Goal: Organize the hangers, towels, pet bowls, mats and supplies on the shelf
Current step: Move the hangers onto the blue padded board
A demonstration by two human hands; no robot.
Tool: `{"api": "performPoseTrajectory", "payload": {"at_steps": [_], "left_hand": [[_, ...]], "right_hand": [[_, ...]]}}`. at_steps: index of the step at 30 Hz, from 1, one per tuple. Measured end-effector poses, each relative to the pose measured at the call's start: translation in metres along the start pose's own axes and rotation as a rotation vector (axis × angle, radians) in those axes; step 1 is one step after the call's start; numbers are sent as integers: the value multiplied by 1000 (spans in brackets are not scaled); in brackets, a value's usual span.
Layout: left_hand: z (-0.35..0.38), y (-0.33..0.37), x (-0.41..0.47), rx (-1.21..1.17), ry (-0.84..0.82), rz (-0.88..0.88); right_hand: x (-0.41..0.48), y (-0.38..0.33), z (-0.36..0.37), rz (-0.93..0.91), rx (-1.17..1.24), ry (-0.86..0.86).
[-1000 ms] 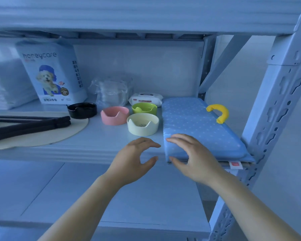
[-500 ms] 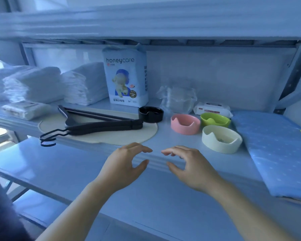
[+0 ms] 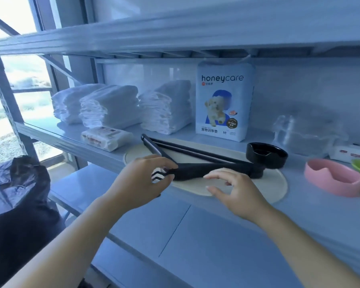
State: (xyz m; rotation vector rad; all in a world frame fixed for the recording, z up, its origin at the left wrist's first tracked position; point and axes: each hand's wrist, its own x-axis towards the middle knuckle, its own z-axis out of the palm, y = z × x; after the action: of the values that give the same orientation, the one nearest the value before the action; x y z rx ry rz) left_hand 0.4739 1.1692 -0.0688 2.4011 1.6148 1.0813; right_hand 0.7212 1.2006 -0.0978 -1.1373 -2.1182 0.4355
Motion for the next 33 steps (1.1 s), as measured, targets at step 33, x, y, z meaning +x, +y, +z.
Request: {"api": "performPoseTrajectory", "payload": {"at_steps": [33], "left_hand": [[13,-114,112,-56,-541,102]], "right_hand": [[92,36,15,107,-387,-203]]}}
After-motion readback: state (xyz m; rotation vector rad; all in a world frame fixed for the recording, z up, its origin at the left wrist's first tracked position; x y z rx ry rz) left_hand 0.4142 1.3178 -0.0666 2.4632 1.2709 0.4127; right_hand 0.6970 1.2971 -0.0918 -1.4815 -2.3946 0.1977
